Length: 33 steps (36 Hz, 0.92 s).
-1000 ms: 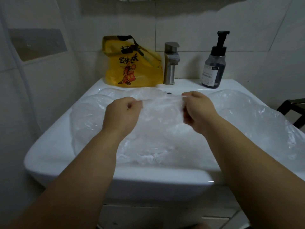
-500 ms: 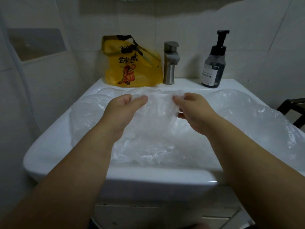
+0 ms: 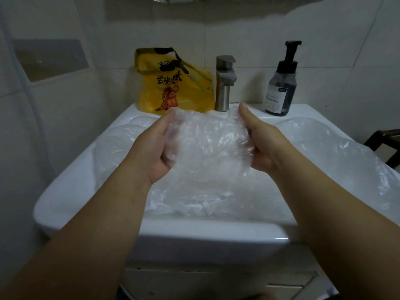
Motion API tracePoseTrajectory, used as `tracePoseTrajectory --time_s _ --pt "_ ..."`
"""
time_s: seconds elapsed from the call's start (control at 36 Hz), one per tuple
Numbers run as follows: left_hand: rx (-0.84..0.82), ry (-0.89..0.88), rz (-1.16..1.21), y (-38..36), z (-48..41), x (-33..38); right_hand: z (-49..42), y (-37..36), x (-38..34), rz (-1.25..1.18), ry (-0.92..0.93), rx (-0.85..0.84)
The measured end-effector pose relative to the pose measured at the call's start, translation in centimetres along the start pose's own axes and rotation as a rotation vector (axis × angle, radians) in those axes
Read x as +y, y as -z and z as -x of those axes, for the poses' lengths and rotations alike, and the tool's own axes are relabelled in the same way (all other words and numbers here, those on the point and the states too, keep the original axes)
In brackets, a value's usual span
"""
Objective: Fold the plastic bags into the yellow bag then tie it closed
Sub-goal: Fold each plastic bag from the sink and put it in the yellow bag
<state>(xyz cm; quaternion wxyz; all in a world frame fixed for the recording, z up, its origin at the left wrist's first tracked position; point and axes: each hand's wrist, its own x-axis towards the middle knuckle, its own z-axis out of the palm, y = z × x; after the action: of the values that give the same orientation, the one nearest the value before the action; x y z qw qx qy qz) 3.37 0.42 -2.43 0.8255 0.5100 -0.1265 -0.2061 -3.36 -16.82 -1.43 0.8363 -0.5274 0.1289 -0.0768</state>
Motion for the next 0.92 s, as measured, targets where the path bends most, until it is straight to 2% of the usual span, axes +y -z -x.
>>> tracePoseTrajectory --time_s 0.17,0.31,0.58,0.69,0.78,0.86,0.92 --pt "0.102 -0.012 -0.013 0.6 -0.3 0.2 0.3 0.6 -0.5 -0.089 0.06 -0.184" --pt "0.049 -0.009 -0.002 0.4 0.1 0.2 0.4 0.6 -0.5 -0.128 0.0 -0.268" --pt "0.181 -0.093 -0.171 1.0 -0.3 -0.1 -0.1 0.4 -0.1 0.034 0.028 -0.065" --pt "0.285 -0.16 -0.445 0.5 -0.1 -0.8 -0.4 0.7 -0.4 -0.084 0.044 0.048" --pt "0.393 -0.243 -0.82 1.0 -0.3 -1.5 0.0 0.7 -0.6 -0.184 0.031 -0.058" --pt "0.422 -0.251 -1.116 1.4 -0.4 -1.8 0.0 0.5 -0.3 -0.106 0.063 -0.066" --pt "0.423 -0.35 -1.184 1.0 0.1 -1.6 0.0 0.3 -0.2 -0.052 0.089 -0.046"
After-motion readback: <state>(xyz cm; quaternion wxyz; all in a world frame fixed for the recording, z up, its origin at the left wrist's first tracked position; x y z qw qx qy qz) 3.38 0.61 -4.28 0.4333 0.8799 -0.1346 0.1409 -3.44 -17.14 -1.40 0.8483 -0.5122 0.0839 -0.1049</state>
